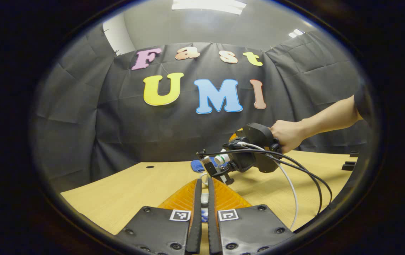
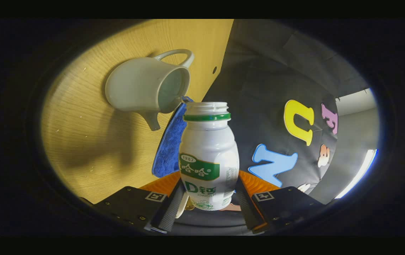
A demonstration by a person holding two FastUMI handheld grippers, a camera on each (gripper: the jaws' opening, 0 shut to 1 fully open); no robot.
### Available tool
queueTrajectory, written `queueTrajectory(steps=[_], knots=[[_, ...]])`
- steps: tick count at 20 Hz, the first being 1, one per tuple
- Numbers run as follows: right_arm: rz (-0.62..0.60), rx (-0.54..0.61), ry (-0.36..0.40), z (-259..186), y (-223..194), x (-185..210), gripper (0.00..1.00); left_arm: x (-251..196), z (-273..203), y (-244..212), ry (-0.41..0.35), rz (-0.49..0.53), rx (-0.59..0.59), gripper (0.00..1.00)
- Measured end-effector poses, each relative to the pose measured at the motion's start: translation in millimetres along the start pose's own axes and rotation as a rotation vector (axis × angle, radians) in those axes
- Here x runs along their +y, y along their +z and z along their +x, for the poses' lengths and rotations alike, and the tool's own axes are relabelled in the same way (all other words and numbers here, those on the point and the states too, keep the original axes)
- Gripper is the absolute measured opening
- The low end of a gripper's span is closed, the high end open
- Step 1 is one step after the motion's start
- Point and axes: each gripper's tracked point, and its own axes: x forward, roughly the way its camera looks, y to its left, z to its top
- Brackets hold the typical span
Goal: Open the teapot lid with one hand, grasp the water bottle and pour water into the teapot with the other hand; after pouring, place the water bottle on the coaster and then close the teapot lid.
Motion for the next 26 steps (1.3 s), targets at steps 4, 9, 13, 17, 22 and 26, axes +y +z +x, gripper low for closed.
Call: queueTrajectory(steps=[4, 9, 13, 17, 22, 26], knots=[[-0.014, -0.006, -0.006, -1, 2, -2, 0.74, 1, 0, 0, 0.001, -0.001, 0.002, 0.18], [-0.038, -0.009, -0.014, -1, 2, -5, 0.75, 1, -1, -1, 0.003, 0.001, -0.001, 0.18], [-0.074, -0.014, -0.025, -1, 2, -8, 0.74, 2, 1, -1, 0.002, 0.000, 0.001, 0.18], [-0.100, -0.022, -0.035, -1, 3, -13, 0.74, 0, 0, -1, -0.001, 0.002, 0.004, 0.18], [-0.151, -0.023, -0.050, 1, 1, -19, 0.74, 1, 1, -1, 0.001, 0.001, 0.002, 0.18], [-0.168, -0.028, -0.068, 0, 2, -25, 0.74, 1, -1, 0, 0.002, 0.002, 0.000, 0.18]])
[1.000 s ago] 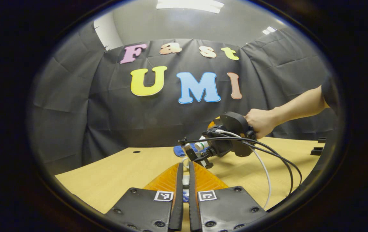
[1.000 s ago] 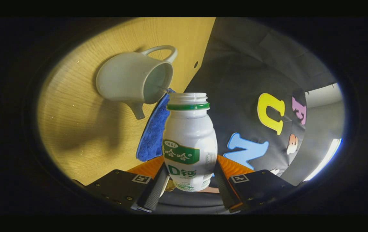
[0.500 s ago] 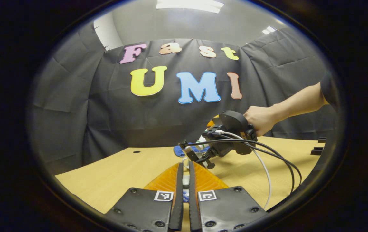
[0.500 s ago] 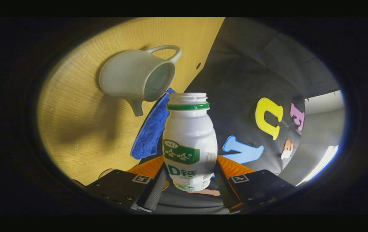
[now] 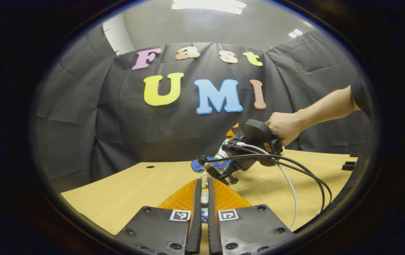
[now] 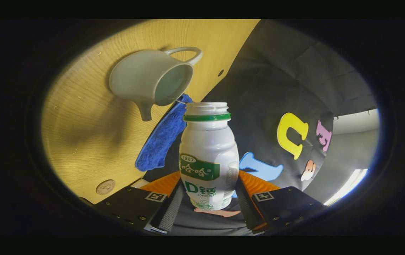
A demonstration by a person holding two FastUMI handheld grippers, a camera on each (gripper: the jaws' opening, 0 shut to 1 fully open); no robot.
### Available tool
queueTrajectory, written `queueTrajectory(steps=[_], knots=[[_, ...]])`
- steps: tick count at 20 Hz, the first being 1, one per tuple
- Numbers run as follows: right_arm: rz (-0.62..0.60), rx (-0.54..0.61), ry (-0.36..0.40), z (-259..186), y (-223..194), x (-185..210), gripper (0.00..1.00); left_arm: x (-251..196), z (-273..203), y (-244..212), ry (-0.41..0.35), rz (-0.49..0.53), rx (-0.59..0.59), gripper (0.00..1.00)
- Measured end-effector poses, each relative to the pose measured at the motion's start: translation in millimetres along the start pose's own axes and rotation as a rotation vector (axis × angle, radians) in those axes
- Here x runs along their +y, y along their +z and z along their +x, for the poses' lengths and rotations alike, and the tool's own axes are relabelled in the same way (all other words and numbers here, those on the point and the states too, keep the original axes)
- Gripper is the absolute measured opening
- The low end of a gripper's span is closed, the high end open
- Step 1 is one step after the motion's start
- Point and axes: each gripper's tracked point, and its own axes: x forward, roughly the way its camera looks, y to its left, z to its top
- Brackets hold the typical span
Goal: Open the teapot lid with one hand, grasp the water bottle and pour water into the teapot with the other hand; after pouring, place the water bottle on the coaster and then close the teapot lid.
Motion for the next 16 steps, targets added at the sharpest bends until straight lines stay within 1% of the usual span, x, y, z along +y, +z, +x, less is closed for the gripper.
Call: queueTrajectory(steps=[7, 16], knots=[[0.001, -0.007, -0.006, 0, 5, -3, 0.74, 2, -1, 3, 0.006, -0.002, -0.007, 0.18], [0.068, -0.017, 0.025, -1, 14, 16, 0.75, 8, -2, 3, 0.022, -0.004, -0.015, 0.18]])
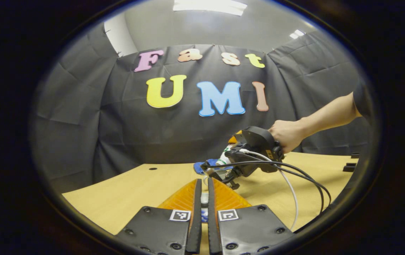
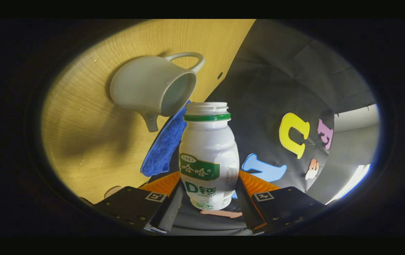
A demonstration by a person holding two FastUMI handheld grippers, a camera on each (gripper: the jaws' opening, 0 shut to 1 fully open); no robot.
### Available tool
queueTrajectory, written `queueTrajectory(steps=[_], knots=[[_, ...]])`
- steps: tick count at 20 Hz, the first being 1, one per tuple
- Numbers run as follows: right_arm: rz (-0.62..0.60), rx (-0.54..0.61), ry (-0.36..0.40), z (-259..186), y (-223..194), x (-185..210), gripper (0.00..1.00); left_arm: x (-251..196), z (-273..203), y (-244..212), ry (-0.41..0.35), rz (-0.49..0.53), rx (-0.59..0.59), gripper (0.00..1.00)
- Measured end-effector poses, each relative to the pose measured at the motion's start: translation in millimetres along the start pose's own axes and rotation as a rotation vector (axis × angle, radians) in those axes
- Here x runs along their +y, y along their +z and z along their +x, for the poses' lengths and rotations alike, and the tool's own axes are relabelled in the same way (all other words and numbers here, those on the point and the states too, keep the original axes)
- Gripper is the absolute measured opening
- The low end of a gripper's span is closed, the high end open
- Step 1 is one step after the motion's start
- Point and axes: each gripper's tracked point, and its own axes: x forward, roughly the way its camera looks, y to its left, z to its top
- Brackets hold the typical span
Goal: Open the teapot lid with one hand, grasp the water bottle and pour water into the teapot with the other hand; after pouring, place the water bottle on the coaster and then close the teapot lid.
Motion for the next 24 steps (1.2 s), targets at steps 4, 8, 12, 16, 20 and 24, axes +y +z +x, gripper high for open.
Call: queueTrajectory(steps=[4, 8, 12, 16, 20, 24], knots=[[0.021, 0.002, 0.012, 2, -1, 8, 0.75, -1, 1, -3, -0.003, -0.004, 0.011, 0.14], [0.130, -0.011, 0.031, 0, 1, 16, 0.60, -1, 3, 0, -0.001, -0.011, 0.008, 0.18], [0.254, -0.002, 0.042, -3, -2, 24, 0.74, -1, 8, -1, -0.004, -0.037, 0.020, 0.14], [0.430, 0.004, 0.085, -6, -5, 38, 0.75, 3, 16, 14, -0.009, -0.045, -0.003, 0.14], [0.723, -0.030, 0.122, -15, 1, 44, 0.74, 6, 40, 24, -0.026, -0.071, -0.011, 0.18], [0.984, -0.046, 0.174, -25, -1, 43, 0.70, 0, 70, 25, -0.070, -0.149, 0.011, 0.14]])
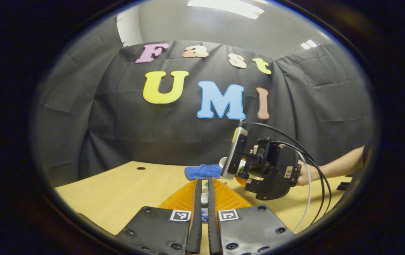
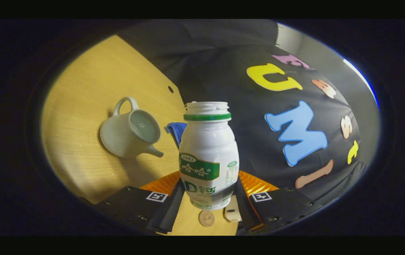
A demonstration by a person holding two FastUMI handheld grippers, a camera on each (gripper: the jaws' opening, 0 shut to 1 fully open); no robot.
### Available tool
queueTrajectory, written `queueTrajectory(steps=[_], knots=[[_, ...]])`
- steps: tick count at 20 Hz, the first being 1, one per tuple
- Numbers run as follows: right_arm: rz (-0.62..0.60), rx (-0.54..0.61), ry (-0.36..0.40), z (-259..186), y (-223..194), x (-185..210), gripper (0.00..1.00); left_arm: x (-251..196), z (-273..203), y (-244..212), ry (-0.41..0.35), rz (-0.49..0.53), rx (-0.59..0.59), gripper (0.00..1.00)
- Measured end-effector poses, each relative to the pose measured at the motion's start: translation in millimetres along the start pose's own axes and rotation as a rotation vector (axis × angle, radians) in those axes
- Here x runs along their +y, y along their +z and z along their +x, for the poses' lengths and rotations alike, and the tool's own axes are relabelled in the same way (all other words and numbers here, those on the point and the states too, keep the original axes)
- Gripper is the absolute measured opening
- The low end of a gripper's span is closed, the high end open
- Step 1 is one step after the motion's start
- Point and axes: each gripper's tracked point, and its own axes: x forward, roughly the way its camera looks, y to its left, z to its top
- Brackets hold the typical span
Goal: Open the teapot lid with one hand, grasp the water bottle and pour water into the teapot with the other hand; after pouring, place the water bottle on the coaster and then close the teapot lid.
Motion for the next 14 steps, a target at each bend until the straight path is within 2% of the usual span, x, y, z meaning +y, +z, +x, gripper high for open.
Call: queueTrajectory(steps=[1, 3, 5, 6, 7, 9, 11, 13, 14], knots=[[0.048, 0.004, 0.011, -1, -2, -2, 0.71, 1, 6, 2, -0.004, -0.009, 0.001, 0.18], [0.153, 0.006, 0.032, -6, -6, -6, 0.71, 2, 23, 9, -0.004, 0.004, -0.008, 0.14], [0.283, 0.001, 0.059, -12, -10, -8, 0.71, -1, 43, 15, -0.019, 0.021, -0.020, 0.18], [0.355, 0.000, 0.077, -15, -12, -10, 0.71, -4, 55, 15, -0.031, 0.022, -0.019, 0.10], [0.429, 0.003, 0.095, -19, -16, -13, 0.70, -7, 69, 13, -0.044, 0.026, -0.014, 0.18], [0.552, 0.001, 0.122, -25, -20, -19, 0.71, -12, 96, 3, -0.067, 0.025, 0.012, 0.18], [0.615, -0.012, 0.113, -31, -26, -31, 0.71, -16, 120, -6, -0.081, 0.018, 0.030, 0.10], [0.654, -0.023, 0.097, -38, -32, -42, 0.71, -17, 140, -12, -0.084, 0.005, 0.045, 0.18], [0.669, -0.025, 0.094, -41, -36, -45, 0.71, -18, 151, -17, -0.086, -0.012, 0.057, 0.14]])
